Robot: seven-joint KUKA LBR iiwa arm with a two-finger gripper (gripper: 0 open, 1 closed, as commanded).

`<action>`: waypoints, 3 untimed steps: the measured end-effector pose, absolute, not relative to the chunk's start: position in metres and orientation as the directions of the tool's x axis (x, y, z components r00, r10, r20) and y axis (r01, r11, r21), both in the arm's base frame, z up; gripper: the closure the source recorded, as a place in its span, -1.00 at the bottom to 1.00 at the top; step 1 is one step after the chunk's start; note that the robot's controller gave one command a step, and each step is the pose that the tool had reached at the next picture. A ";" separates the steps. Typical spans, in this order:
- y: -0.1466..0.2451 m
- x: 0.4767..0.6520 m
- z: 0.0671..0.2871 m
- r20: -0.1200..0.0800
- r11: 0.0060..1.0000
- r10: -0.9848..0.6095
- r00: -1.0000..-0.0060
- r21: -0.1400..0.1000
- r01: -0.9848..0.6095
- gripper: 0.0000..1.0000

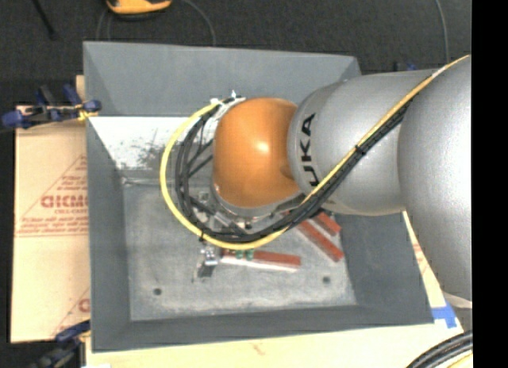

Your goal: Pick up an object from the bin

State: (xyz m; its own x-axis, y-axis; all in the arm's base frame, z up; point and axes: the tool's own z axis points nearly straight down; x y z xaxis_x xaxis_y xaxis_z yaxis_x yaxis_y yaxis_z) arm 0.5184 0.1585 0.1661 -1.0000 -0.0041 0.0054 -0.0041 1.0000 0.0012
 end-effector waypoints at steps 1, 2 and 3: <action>0.158 0.520 0.170 -0.002 1.000 -0.001 -1.000 0.003 -0.001 -1.00; 0.118 0.528 0.122 -0.010 0.999 -0.035 -0.999 0.001 -0.035 -1.00; 0.097 0.538 0.103 0.007 0.999 -0.035 -0.999 -0.003 -0.035 -1.00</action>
Offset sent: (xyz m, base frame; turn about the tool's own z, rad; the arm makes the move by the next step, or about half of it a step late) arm 0.0127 -0.0816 -0.0961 -0.0556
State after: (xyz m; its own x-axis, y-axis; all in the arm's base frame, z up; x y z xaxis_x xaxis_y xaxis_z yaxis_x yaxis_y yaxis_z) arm 0.5384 0.0969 0.1029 -0.9994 -0.0347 0.0070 -0.0347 0.9994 -0.0032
